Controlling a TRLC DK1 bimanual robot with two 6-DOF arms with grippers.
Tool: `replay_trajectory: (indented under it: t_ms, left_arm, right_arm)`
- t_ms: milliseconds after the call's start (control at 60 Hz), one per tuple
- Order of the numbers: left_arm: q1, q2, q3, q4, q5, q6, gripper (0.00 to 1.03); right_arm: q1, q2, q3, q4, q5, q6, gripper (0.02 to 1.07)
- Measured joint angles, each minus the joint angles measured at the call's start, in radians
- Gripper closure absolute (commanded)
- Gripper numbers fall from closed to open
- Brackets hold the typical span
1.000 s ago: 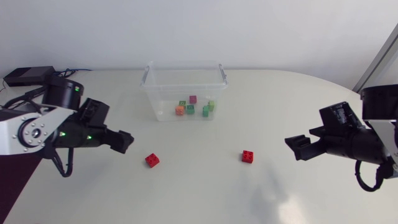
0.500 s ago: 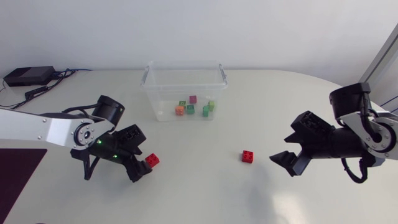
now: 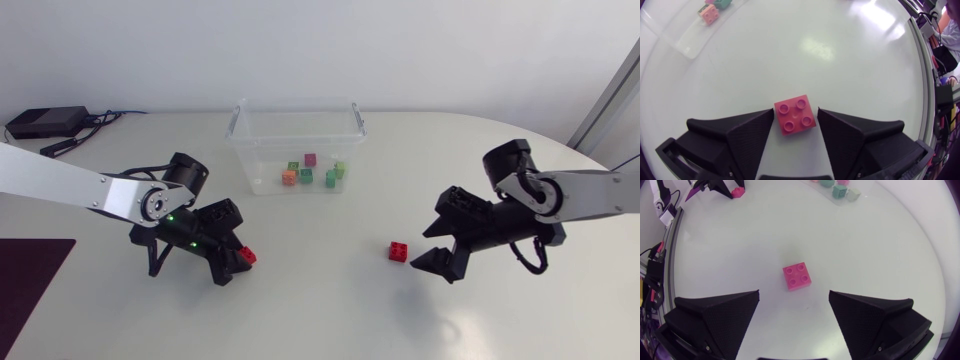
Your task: Place the duplo bricks in the container
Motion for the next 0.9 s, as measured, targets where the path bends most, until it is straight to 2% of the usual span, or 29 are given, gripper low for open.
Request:
replay_trajectory:
  t_ms: [183, 283, 483, 517, 533, 583, 617, 683, 750, 900]
  left_arm:
    - [0.003, -0.052, -0.001, -0.003, 0.071, 0.044, 0.65]
    - [0.003, -0.103, -0.001, -0.004, 0.076, 0.047, 0.65]
    - [0.003, -0.163, 0.000, -0.040, 0.091, 0.048, 0.64]
    - [0.002, -0.163, 0.000, -0.047, 0.093, 0.051, 0.62]
    - [0.003, -0.162, 0.000, -0.050, 0.093, 0.051, 0.57]
    - [0.002, -0.156, 0.000, -0.057, 0.094, 0.055, 0.25]
    - [0.000, -0.150, 0.000, -0.060, 0.094, 0.061, 0.15]
    - [0.000, -0.129, 0.000, -0.069, 0.093, 0.081, 0.07]
    - [-0.002, -0.105, 0.000, -0.076, 0.093, 0.101, 0.06]
    - [-0.002, -0.079, 0.000, -0.076, 0.093, 0.131, 0.06]
  right_arm:
    - [0.017, 0.155, 0.095, 0.003, -0.005, -0.052, 0.17]
    - [0.023, 0.211, 0.123, 0.007, -0.004, -0.057, 0.31]
    - [0.041, 0.253, 0.131, 0.015, -0.005, -0.064, 0.34]
    - [0.043, 0.253, 0.132, 0.018, -0.004, -0.065, 0.34]
    - [0.045, 0.253, 0.132, 0.018, -0.004, -0.065, 0.35]
    - [0.049, 0.253, 0.132, 0.018, -0.004, -0.069, 0.47]
    - [0.053, 0.253, 0.131, 0.018, -0.004, -0.072, 0.57]
    - [0.060, 0.253, 0.131, 0.018, -0.004, -0.073, 0.80]
    - [0.072, 0.253, 0.131, 0.018, 0.004, -0.077, 0.85]
    - [0.093, 0.252, 0.130, 0.018, 0.012, -0.079, 0.86]
